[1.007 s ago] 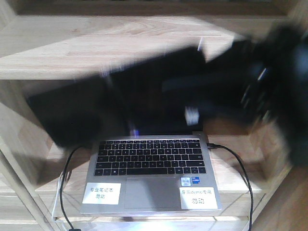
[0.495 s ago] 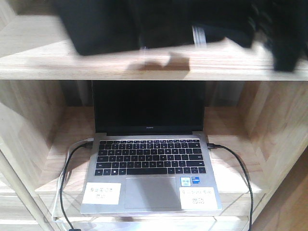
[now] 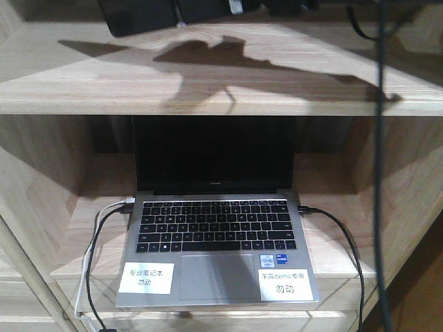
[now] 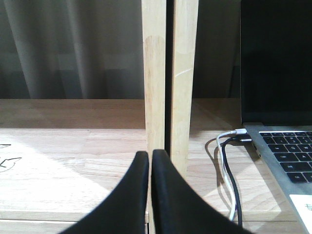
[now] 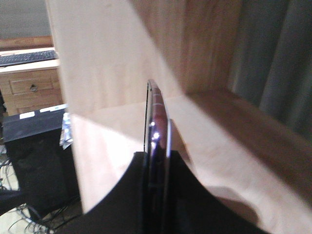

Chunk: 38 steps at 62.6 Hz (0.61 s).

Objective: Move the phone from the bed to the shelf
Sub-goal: 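Raise the right gripper with the phone up over the upper shelf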

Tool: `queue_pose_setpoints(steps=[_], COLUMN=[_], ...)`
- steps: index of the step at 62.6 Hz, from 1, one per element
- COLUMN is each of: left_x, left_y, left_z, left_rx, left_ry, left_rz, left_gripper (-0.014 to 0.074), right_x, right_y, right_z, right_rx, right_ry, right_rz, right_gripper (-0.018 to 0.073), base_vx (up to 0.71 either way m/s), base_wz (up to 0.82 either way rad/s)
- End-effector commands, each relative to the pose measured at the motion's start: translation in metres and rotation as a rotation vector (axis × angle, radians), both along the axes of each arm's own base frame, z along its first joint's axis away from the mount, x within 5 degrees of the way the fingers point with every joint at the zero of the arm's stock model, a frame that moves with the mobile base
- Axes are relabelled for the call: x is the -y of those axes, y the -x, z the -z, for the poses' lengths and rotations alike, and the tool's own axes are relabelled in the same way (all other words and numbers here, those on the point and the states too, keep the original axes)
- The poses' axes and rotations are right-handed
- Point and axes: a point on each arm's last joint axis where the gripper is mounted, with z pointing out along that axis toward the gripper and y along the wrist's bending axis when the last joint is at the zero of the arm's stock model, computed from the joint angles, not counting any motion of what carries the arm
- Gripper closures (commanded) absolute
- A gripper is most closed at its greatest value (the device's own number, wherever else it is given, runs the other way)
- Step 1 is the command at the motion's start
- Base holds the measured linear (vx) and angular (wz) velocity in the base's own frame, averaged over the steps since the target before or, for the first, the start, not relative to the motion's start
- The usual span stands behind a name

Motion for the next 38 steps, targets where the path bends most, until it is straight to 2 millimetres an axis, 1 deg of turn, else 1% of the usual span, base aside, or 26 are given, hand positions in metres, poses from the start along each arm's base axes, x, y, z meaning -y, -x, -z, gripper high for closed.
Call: queue_pose_setpoints(steps=[1, 9, 16, 29, 38], left_x=[-0.001, -0.001, -0.001, -0.001, -0.001], left_y=[0.000, 0.000, 0.000, 0.000, 0.000], left_z=[-0.006, -0.006, -0.006, -0.006, -0.006], left_rx=[0.077, 0.077, 0.077, 0.077, 0.077], left_ry=[0.006, 0.006, 0.006, 0.006, 0.006], left_rz=[-0.011, -0.011, -0.011, -0.011, -0.011], left_gripper=[0.0596, 0.0596, 0.0596, 0.0596, 0.0596], right_x=[-0.005, -0.028, -0.046, -0.052, -0.056], right_y=[0.002, -0.005, -0.014, -0.039, -0.050], right_z=[-0.029, -0.027, -0.021, -0.005, 0.008], right_rx=[0.057, 0.068, 0.060, 0.029, 0.003], right_ry=[-0.117, -0.106, -0.100, -0.120, -0.105], right_rz=[-0.006, -0.054, -0.054, 0.043, 0.053], right_gripper=[0.0561, 0.0561, 0.0561, 0.0561, 0.0561], base_vx=[0.00, 0.00, 0.00, 0.00, 0.00], base_wz=[0.00, 0.00, 0.00, 0.00, 0.00])
